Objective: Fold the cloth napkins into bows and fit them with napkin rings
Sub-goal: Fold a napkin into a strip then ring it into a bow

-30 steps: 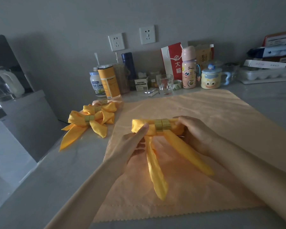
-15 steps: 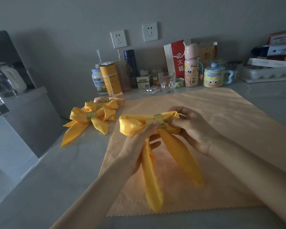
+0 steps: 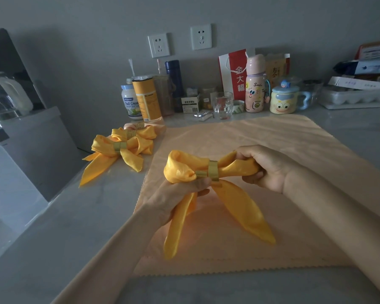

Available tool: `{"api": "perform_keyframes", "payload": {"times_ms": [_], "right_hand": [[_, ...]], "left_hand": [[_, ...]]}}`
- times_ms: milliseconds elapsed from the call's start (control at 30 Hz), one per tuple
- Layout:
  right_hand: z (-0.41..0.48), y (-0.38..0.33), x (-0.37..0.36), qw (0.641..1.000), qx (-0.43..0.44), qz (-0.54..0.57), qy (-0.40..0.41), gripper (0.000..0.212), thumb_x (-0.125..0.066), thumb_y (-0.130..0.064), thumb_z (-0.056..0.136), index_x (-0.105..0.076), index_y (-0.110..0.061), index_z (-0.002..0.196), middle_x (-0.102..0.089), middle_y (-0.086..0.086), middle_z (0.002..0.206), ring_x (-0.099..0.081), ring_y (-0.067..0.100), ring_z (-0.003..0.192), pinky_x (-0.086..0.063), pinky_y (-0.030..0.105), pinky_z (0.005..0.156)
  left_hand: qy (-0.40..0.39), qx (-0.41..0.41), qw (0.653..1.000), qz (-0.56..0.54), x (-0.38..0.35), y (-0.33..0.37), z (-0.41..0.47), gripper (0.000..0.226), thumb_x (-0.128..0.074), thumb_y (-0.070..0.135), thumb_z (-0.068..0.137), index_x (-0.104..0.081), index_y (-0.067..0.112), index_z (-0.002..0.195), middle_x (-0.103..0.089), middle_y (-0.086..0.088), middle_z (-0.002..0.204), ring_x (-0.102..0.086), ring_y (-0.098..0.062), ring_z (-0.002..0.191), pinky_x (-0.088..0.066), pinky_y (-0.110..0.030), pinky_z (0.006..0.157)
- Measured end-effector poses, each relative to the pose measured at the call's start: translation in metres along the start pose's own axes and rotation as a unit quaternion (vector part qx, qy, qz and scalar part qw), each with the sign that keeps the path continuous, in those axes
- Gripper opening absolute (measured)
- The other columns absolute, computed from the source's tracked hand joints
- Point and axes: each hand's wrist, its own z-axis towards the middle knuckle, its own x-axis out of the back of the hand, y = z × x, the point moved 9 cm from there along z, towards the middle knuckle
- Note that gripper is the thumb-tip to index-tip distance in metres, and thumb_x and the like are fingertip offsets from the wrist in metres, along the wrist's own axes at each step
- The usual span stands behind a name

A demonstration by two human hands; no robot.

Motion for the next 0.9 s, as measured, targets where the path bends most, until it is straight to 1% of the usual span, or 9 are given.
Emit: {"api": "perform_keyframes", "payload": {"times_ms": [100,200,233,333,400,500,667,767,900], "right_hand": [[0.000,0.000,0.003,0.997,0.014,0.072,0.036,0.003,-0.061,-0.006,0.081,-0.058,-0.008,0.081,-0.049,0.001,0.070,-0.043,0.007,0.052,-0.030,0.016,0.045],[-0.003,0.010,-0.011,0.993,-0.011,0.116,-0.010,0.034,-0.069,-0.031,0.076,-0.062,-0.007,0.099,-0.059,0.007,0.086,-0.055,0.016,0.073,-0.046,0.023,0.063],[-0.005,0.015,-0.021,0.993,-0.031,0.106,-0.044,0.042,-0.068,-0.036,0.073,-0.063,-0.006,0.103,-0.064,0.011,0.092,-0.061,0.021,0.081,-0.050,0.028,0.068],[-0.007,0.023,-0.035,0.996,-0.031,0.042,-0.075,0.044,-0.067,-0.037,0.075,-0.067,-0.008,0.108,-0.069,0.015,0.105,-0.064,0.028,0.100,-0.051,0.033,0.076],[-0.006,0.017,-0.032,0.999,0.014,-0.001,-0.052,0.034,-0.067,-0.027,0.081,-0.066,-0.007,0.109,-0.069,0.015,0.104,-0.066,0.026,0.096,-0.052,0.030,0.073],[-0.009,0.002,-0.029,0.992,0.078,-0.080,-0.052,0.029,-0.068,-0.012,0.081,-0.064,-0.005,0.109,-0.070,0.013,0.101,-0.068,0.022,0.088,-0.054,0.024,0.065],[-0.013,-0.017,-0.026,0.969,0.149,-0.191,-0.046,0.026,-0.068,0.005,0.077,-0.058,-0.008,0.098,-0.061,0.010,0.089,-0.062,0.020,0.084,-0.052,0.031,0.071],[-0.015,-0.021,-0.028,0.955,0.172,-0.233,-0.060,0.028,-0.059,0.013,0.076,-0.055,-0.012,0.087,-0.055,0.010,0.085,-0.054,0.022,0.082,-0.045,0.035,0.070],[-0.010,-0.017,-0.020,0.965,0.141,-0.216,-0.047,0.026,-0.056,0.010,0.074,-0.059,-0.012,0.089,-0.053,0.012,0.082,-0.051,0.025,0.079,-0.038,0.037,0.069]], "left_hand": [[0.022,-0.002,1.000,-0.011,0.006,-0.002,0.001,0.022,-0.074,0.004,0.068,-0.069,0.010,0.089,-0.073,-0.003,0.089,-0.069,-0.018,0.088,-0.058,-0.039,0.078],[0.095,-0.020,0.994,-0.049,0.023,-0.005,0.002,0.065,-0.088,0.013,0.054,-0.058,0.002,0.111,-0.069,-0.015,0.104,-0.069,-0.027,0.093,-0.057,-0.041,0.071],[0.100,-0.023,0.994,-0.046,0.023,-0.005,0.001,0.065,-0.088,0.014,0.056,-0.057,0.003,0.112,-0.069,-0.014,0.104,-0.069,-0.027,0.092,-0.057,-0.040,0.071],[0.091,-0.017,0.995,-0.025,0.016,-0.006,-0.004,0.017,-0.073,0.005,0.075,-0.066,0.013,0.087,-0.073,0.001,0.082,-0.070,-0.013,0.081,-0.059,-0.034,0.074],[0.077,-0.023,0.997,-0.013,0.008,-0.003,-0.009,0.014,-0.066,0.004,0.082,-0.064,0.018,0.080,-0.071,0.008,0.071,-0.069,-0.006,0.073,-0.058,-0.024,0.069],[0.075,-0.034,0.997,0.008,0.002,0.007,-0.018,0.016,-0.059,0.010,0.089,-0.057,0.020,0.077,-0.065,0.019,0.054,-0.062,0.008,0.055,-0.045,-0.006,0.047],[0.076,-0.030,0.996,0.044,0.005,0.008,-0.022,0.020,-0.057,0.026,0.091,-0.055,0.021,0.072,-0.060,0.019,0.046,-0.058,0.009,0.047,-0.039,-0.005,0.041],[0.056,-0.003,0.997,0.054,0.004,0.003,-0.019,0.021,-0.059,0.022,0.090,-0.059,0.017,0.069,-0.063,0.013,0.048,-0.059,0.004,0.046,-0.039,-0.006,0.042],[0.041,0.001,0.998,0.050,-0.002,0.001,-0.019,0.019,-0.059,0.018,0.090,-0.060,0.017,0.071,-0.064,0.014,0.050,-0.060,0.005,0.049,-0.041,-0.005,0.044]]}}
